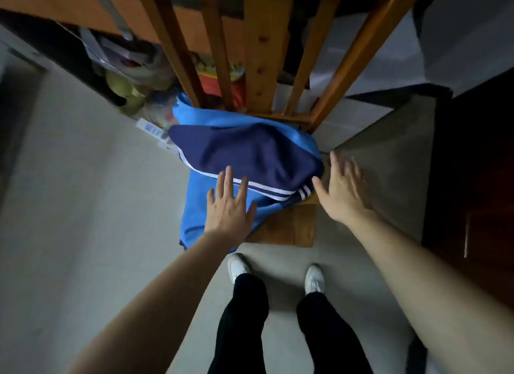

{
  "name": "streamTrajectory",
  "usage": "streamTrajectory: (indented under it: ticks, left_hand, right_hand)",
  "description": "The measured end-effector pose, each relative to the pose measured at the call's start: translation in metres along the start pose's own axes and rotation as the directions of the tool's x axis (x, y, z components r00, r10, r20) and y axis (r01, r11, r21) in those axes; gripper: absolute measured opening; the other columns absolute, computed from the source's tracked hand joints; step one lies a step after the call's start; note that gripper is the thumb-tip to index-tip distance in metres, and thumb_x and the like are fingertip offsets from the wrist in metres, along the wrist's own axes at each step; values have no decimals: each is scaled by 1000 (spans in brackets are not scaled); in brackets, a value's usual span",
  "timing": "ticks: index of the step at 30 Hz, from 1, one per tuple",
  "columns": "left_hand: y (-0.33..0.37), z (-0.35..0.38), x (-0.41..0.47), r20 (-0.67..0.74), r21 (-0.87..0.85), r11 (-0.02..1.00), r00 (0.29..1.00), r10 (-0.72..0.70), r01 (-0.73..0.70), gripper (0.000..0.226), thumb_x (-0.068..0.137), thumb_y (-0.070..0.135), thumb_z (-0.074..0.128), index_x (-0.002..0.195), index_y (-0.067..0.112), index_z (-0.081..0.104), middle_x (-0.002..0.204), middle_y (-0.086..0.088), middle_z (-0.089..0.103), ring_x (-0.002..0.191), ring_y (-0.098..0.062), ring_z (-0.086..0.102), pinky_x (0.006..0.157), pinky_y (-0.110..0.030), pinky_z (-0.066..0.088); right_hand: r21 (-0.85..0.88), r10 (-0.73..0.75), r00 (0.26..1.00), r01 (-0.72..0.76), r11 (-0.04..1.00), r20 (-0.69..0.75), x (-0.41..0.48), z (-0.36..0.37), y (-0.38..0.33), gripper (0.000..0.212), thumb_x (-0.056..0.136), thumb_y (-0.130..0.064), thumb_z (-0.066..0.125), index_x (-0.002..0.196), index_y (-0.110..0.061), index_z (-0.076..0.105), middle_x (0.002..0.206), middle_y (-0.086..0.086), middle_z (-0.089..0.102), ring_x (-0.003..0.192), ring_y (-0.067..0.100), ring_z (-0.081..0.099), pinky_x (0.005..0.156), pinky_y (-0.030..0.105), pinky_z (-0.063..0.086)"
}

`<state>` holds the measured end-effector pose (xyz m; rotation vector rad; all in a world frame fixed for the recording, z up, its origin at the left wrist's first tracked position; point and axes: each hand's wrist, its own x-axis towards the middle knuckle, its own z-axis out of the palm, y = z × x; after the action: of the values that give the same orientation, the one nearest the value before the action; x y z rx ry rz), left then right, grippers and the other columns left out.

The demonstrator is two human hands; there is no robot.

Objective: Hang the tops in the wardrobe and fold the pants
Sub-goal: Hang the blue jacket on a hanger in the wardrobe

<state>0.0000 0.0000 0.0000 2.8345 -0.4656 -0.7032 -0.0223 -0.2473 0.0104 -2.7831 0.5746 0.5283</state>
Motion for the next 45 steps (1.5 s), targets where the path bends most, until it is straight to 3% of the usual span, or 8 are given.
streamTrajectory:
  ticks: [8,16,20,26,32,39,42,45]
  left_hand:
    - [-23,140,27,278,7,1000,961,9,-11,69,92,48,51,149,21,24,148,-1,35,141,-24,27,103,-42,35]
    - [-34,166,25,-19,-81,996,999,-46,45,25,86,5,61,108,15,64,118,-6,66,119,-29,57,77,-37,45]
    - [-23,122,22,119,-271,903,943,-312,333,29,85,1,43,110,15,48,92,-13,61,80,-34,50,69,-35,34]
    - [-31,34,-38,-38,-252,888,912,-408,386,23,82,1,43,103,10,44,90,-18,65,75,-35,48,65,-37,35]
    - [-62,-47,-135,-203,-368,764,756,-623,530,21,83,6,45,97,12,59,94,-25,67,86,-43,59,64,-35,38]
    - [-52,-147,-259,-501,-280,793,622,-602,541,40,83,42,27,95,15,54,86,-22,68,83,-42,63,65,-38,40]
    - [-63,-185,-308,-566,-242,779,568,-598,578,63,77,82,42,93,22,45,79,-10,70,80,-35,67,64,-36,42]
    - [-87,-209,-352,-528,-141,759,600,-601,636,75,61,86,57,101,25,38,84,0,71,81,-29,69,64,-35,46]
  right_hand:
    - [406,232,964,-265,875,128,32,119,-1,75,100,-43,48,158,-16,9,154,17,36,133,37,44,102,41,40]
    - [475,224,971,-235,848,81,20,149,-5,64,98,-23,58,152,-16,25,148,13,47,127,38,49,97,40,41]
    - [575,69,996,-84,814,48,1,120,-7,50,95,-10,57,140,-16,36,132,7,54,112,26,55,79,22,34]
    - [438,-269,963,232,868,23,-34,51,-48,34,95,-21,47,119,-21,71,111,8,68,105,30,63,88,34,47]
    - [265,-645,764,622,737,1,-73,-28,-98,59,84,-18,54,143,-25,51,132,4,64,118,25,60,95,33,48]
    - [66,-762,595,797,600,-256,-139,-102,-174,21,89,-25,61,107,-19,69,100,10,62,90,34,61,69,41,52]
    - [-34,-804,488,848,529,-338,-174,-135,-219,23,91,-31,52,101,-17,66,104,10,52,95,30,52,79,43,47]
    - [-21,-840,439,883,469,-319,-205,-151,-270,27,96,-33,44,106,-17,63,120,10,52,114,30,47,96,45,42]
